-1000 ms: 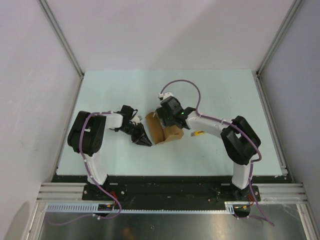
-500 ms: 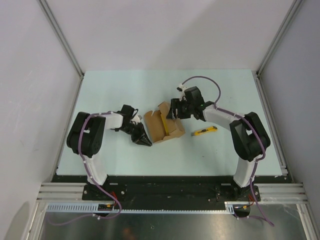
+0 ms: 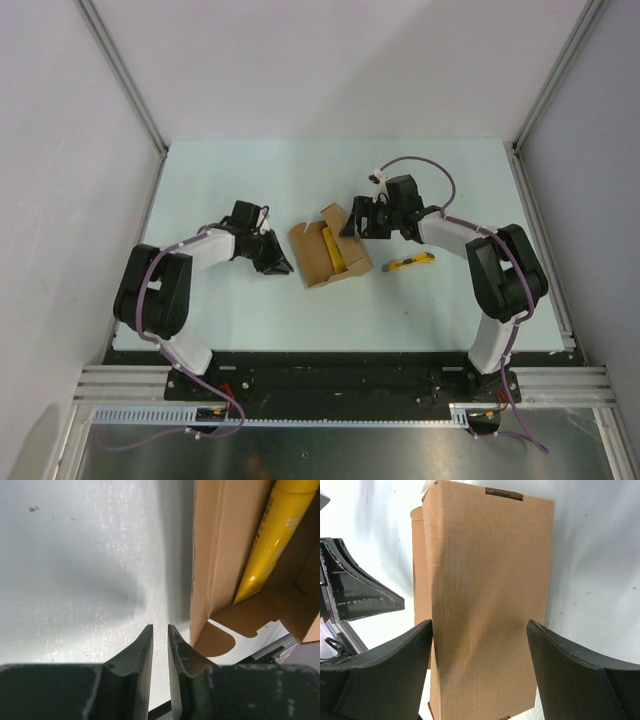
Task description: Unpack the express box
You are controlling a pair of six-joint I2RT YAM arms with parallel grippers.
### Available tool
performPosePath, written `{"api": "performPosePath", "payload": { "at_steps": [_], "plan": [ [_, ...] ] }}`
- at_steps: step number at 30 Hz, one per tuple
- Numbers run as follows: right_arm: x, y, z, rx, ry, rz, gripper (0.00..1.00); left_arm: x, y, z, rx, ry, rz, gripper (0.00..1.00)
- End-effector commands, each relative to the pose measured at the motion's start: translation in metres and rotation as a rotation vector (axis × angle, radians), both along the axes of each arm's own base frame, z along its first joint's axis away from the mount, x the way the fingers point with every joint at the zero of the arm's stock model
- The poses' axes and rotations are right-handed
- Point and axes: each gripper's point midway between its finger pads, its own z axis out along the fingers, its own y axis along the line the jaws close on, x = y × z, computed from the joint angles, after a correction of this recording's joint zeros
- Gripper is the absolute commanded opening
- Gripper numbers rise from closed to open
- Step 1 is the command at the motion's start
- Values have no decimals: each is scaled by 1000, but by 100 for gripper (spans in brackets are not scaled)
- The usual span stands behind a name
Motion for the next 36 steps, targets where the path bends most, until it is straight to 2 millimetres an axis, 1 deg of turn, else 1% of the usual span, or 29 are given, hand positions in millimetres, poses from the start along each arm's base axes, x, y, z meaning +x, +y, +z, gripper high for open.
{"api": "performPosePath", "payload": {
  "at_steps": [1,2,3,4,5,6,7,9,10,12,13,14,16,18,20,21,22,25,28,29,31,32,34,35,36],
  "plan": [
    [-4,-16,-2,18,36,-36,78,16,0,16,-21,-93,42,23],
    [-4,-17,-2,40,47,-35,78,20,-3,21,-37,-124,41,24],
    [-4,-17,-2,52,52,-35,77,18,-5,21,-54,-118,41,26],
    [-4,-17,-2,67,63,-42,77,23,-8,25,-76,-151,39,27],
    [-5,-19,-6,73,80,-44,77,23,-9,27,-89,-161,44,28],
    [-6,-18,-7,77,90,-45,75,21,-9,25,-95,-161,44,32],
    [-2,-17,-4,93,71,-47,75,26,-12,28,-114,-191,42,33],
    [-4,-16,-9,99,88,-46,73,23,-14,24,-132,-191,45,38],
    [-4,-15,-9,106,90,-48,73,28,-21,29,-176,-229,25,39],
    [-5,-17,-14,103,103,-54,72,25,-25,25,-221,-240,31,43],
    [-4,-17,-14,106,102,-55,72,32,-31,31,-265,-289,26,45],
    [-4,-17,-15,106,104,-58,71,29,-33,28,-291,-272,42,45],
    [-4,-19,-17,106,110,-63,71,33,-37,30,-315,-301,43,46],
    [-3,-20,-19,107,116,-69,71,36,-39,28,-304,-314,42,47],
    [-2,-21,-19,107,116,-74,70,36,-45,23,-300,-308,13,47],
    [-2,-21,-19,105,113,-75,70,39,-49,24,-304,-309,9,47],
    [-1,-22,-19,101,109,-81,71,40,-49,17,-303,-287,15,46],
    [2,-26,-16,91,98,-96,71,43,-52,14,-303,-274,19,38],
    [4,-29,-13,85,87,-110,71,47,-50,19,-293,-306,13,25],
    [4,-29,-13,81,87,-114,72,49,-49,26,-289,-332,12,14],
    [4,-32,-12,76,85,-122,72,48,-46,30,-269,-339,7,3],
    [6,-33,-10,73,77,-124,72,50,-46,41,-269,-365,0,0],
    [5,-34,-11,60,73,-126,72,44,-42,40,-234,-344,-27,0],
    [5,-35,-10,58,67,-126,71,49,-43,49,-226,-362,-41,0],
    [6,-36,-10,53,66,-130,72,42,-41,50,-213,-336,-59,0]
  ]
}}
